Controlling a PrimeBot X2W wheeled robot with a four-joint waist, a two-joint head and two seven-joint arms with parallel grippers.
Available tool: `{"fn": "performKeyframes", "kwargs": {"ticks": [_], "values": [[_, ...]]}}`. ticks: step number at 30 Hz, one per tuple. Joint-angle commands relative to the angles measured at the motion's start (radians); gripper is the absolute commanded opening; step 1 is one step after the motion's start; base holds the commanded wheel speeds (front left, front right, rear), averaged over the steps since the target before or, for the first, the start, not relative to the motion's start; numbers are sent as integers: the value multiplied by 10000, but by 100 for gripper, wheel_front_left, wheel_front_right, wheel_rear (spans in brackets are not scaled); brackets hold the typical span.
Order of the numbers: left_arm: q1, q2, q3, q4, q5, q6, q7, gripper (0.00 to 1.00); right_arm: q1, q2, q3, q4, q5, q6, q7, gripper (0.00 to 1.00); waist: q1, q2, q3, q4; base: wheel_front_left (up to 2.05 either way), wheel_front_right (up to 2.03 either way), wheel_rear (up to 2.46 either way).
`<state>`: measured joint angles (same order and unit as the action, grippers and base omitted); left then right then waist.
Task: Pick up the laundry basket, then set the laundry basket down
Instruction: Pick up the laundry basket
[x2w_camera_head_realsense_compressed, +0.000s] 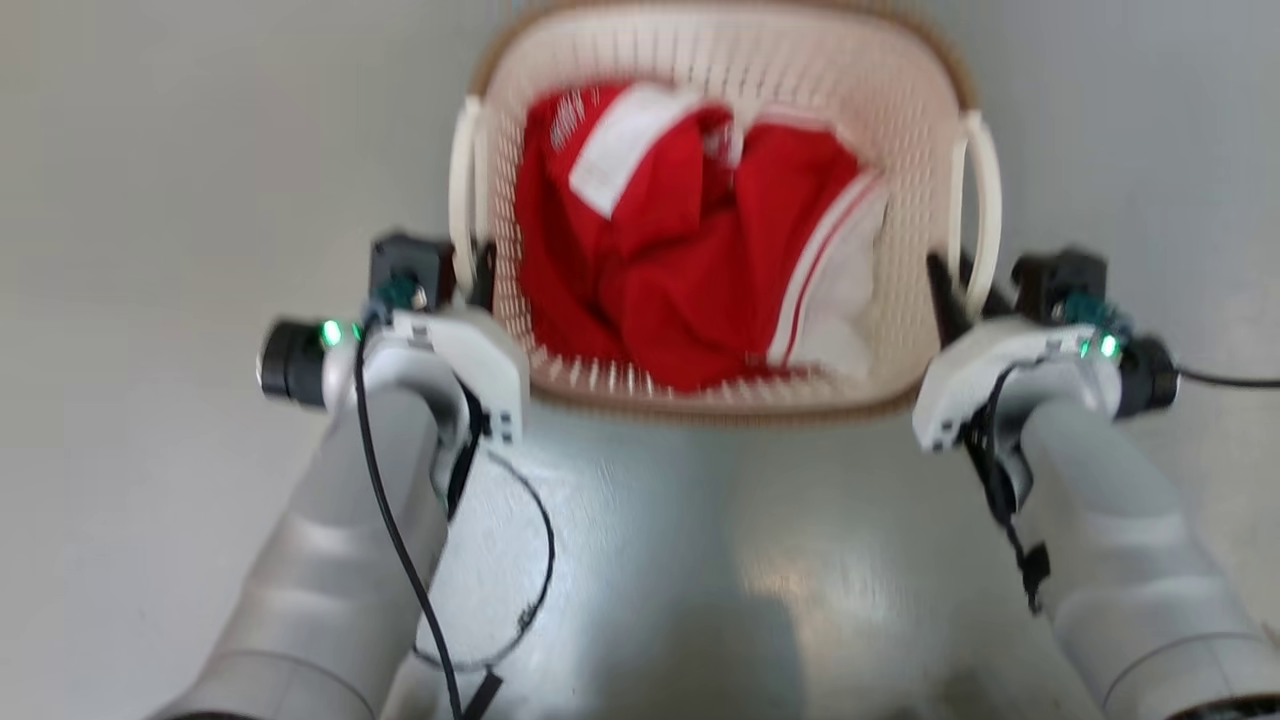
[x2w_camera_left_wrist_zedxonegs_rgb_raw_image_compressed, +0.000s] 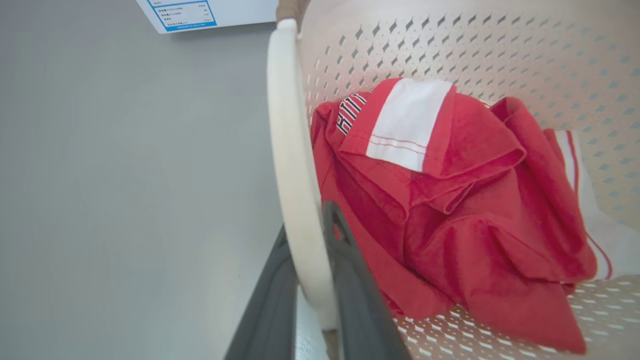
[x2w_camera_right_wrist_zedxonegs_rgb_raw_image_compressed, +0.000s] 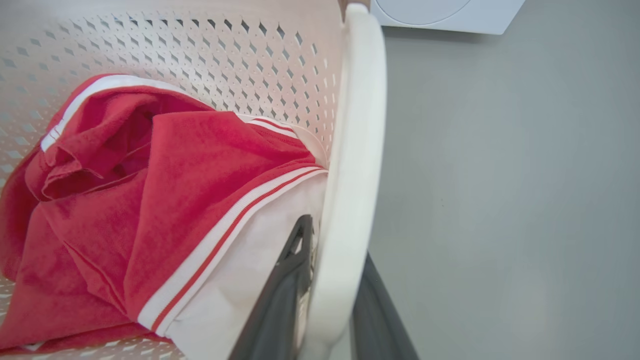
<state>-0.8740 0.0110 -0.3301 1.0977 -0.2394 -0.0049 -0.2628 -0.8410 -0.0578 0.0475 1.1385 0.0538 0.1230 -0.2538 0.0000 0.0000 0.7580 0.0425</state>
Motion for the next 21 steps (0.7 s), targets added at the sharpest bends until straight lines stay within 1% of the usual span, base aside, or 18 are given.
{"fn": "performKeyframes", "kwargs": {"ticks": [1,6,10,15,21], "values": [[428,392,-2,-18,-112,10,10,0,462,76,298,37,-8,77,-80,0,0,0,-752,115,0,0,0],[1081,392,-743,361,-785,51,10,0,863,76,458,827,113,77,-80,0,0,0,-1975,219,0,0,0],[1675,392,-1360,691,-1314,52,10,0,1331,76,805,1239,483,77,47,0,0,0,-3051,250,0,0,0],[2395,392,-2147,955,-1997,15,144,0,2002,76,1420,1396,1099,77,414,0,0,0,-4383,216,0,0,0],[3305,392,-3067,920,-2748,71,504,0,2890,76,2077,1456,1781,77,831,0,0,0,-5850,160,0,0,0]]}}
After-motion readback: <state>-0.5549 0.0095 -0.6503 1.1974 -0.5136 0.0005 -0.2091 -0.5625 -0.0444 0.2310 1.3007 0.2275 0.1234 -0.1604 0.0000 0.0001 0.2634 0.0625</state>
